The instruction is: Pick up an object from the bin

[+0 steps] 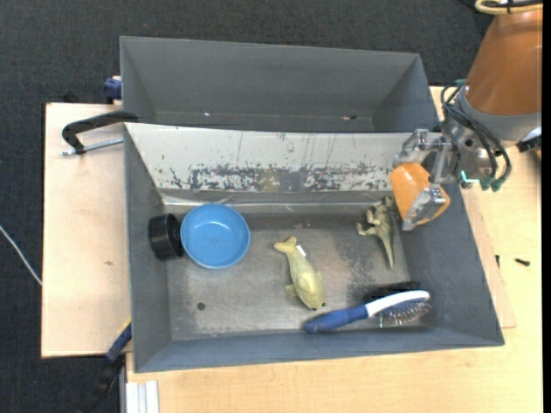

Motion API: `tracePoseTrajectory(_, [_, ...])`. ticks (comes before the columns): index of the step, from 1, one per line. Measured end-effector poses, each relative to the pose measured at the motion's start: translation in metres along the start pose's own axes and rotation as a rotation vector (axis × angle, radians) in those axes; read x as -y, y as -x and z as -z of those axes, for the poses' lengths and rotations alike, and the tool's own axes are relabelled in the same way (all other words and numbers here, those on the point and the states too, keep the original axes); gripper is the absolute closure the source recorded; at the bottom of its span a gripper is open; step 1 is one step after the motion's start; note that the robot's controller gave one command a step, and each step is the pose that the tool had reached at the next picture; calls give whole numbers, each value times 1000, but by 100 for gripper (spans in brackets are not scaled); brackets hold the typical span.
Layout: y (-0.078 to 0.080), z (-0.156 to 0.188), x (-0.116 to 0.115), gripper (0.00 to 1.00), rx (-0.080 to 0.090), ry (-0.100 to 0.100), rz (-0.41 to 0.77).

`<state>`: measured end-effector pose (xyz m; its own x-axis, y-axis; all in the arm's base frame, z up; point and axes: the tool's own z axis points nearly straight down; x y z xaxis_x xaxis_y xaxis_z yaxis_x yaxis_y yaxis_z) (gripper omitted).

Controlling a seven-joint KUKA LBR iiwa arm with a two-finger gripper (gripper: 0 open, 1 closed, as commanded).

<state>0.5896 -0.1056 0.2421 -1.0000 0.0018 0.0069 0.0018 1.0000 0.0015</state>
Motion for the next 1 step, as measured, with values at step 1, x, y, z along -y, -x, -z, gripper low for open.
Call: tracePoseTrajectory(1, [-56, -167, 39, 0, 24, -1, 489])
